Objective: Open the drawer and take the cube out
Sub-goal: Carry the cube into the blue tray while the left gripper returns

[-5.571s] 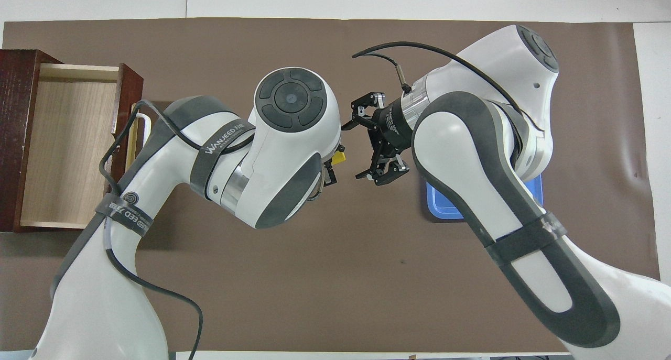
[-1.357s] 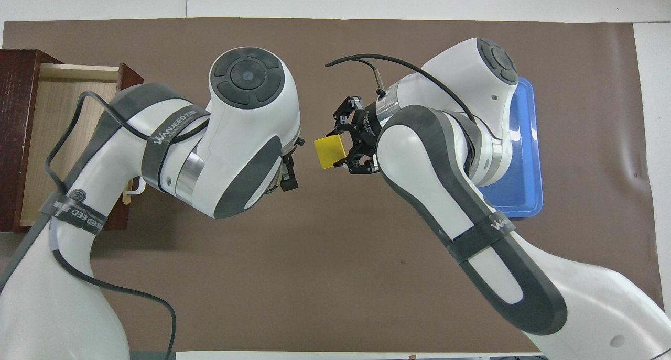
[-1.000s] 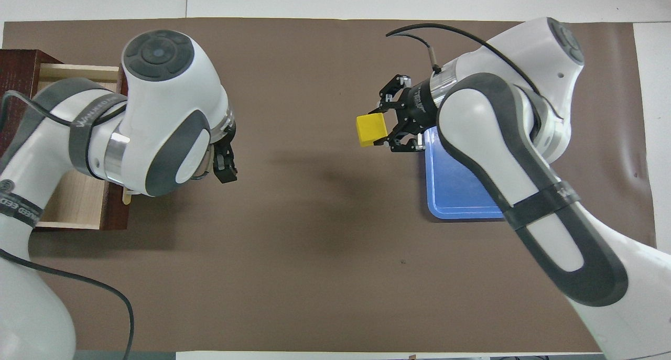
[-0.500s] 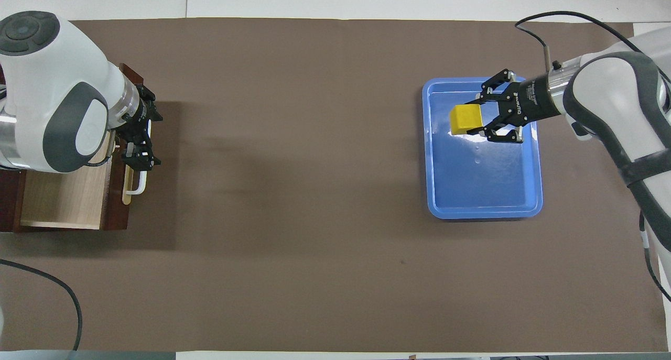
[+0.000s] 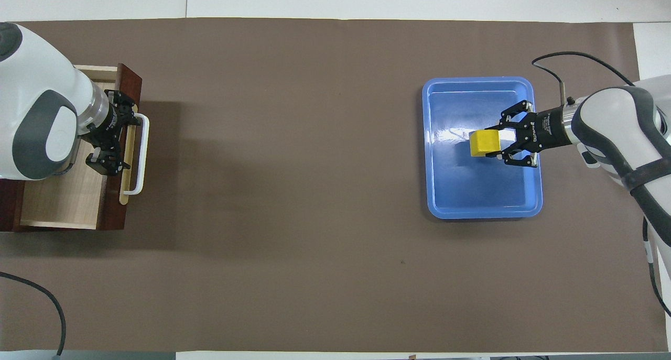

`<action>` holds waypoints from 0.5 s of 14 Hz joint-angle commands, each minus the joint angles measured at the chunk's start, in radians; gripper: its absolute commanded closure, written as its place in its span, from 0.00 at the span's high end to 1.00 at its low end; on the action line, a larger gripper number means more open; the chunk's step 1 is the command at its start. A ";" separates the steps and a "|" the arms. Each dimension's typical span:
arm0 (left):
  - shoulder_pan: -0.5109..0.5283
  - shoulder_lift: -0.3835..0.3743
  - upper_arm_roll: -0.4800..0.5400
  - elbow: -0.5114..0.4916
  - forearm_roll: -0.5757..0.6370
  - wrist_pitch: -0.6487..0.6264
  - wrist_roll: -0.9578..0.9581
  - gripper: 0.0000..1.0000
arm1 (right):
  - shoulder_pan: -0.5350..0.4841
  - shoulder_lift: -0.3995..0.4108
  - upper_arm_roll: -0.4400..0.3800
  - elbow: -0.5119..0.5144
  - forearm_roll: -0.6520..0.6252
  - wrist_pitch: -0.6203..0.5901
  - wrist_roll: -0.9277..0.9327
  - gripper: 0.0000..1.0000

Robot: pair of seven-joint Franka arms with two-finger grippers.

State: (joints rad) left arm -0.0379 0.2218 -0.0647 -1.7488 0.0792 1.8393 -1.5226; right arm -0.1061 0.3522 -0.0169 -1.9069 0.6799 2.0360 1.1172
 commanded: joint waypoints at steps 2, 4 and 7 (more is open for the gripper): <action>0.079 -0.027 -0.001 -0.040 0.040 0.029 0.085 1.00 | -0.007 -0.056 0.011 -0.076 0.018 0.042 -0.042 0.00; 0.107 -0.027 -0.003 -0.043 0.065 0.041 0.093 1.00 | -0.007 -0.055 0.011 -0.107 0.029 0.079 -0.088 0.00; 0.159 -0.027 -0.003 -0.048 0.065 0.075 0.146 1.00 | -0.003 -0.056 0.011 -0.132 0.047 0.108 -0.102 0.00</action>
State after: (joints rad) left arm 0.0625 0.2189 -0.0706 -1.7508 0.1076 1.8716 -1.4397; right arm -0.1060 0.3285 -0.0133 -1.9922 0.6953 2.1165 1.0525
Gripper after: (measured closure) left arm 0.000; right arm 0.445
